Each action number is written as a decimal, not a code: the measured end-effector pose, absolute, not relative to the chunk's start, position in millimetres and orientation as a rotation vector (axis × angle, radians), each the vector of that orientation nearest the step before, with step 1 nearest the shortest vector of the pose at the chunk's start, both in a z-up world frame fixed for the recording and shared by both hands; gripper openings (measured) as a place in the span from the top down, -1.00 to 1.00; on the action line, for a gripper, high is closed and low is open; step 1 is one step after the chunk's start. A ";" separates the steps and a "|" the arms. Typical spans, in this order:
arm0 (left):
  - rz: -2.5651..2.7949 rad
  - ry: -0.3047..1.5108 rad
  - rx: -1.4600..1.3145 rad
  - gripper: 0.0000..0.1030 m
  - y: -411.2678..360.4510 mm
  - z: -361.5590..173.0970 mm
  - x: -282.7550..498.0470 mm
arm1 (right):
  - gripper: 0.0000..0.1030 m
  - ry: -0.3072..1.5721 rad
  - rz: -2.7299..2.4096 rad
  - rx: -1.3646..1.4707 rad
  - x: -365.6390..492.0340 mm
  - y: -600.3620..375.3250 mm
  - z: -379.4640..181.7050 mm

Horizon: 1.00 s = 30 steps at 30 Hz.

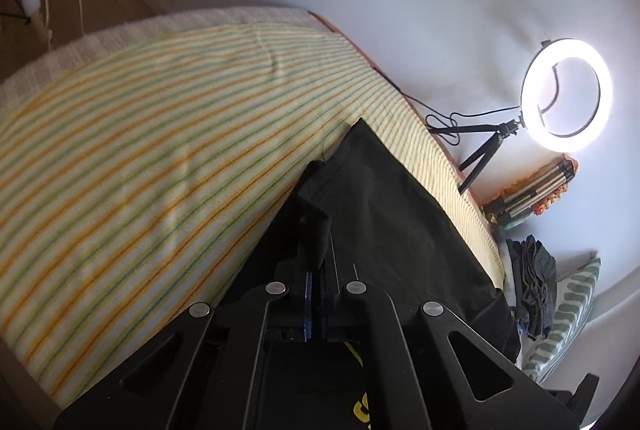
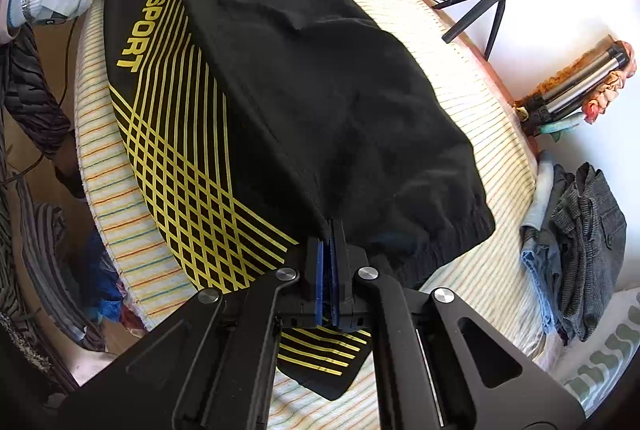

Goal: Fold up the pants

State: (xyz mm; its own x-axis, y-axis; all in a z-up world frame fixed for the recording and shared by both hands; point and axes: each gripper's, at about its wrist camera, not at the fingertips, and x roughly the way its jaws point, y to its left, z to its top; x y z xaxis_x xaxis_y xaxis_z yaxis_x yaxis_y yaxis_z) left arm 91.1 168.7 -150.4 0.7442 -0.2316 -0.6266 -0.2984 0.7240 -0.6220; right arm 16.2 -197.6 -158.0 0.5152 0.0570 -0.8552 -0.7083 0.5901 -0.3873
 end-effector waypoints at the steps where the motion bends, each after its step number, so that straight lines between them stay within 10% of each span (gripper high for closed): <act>1: 0.040 0.746 -0.770 0.99 168.8 -148.0 88.5 | 0.95 0.914 0.524 -0.830 15.2 -197.9 -155.7; 30: 0.084 0.823 -0.615 0.94 161.7 -166.9 13.9 | 0.95 0.979 0.587 -0.879 -45.1 -200.6 -177.1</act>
State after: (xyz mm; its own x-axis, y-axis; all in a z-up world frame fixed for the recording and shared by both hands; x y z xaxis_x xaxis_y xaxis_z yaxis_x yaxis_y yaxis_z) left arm 13.9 161.7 -166.9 0.6869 -0.1617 -0.7085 -0.3009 0.8241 -0.4799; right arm -45.1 -200.6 -177.1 0.4539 0.0437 -0.8900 -0.7648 0.5317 -0.3640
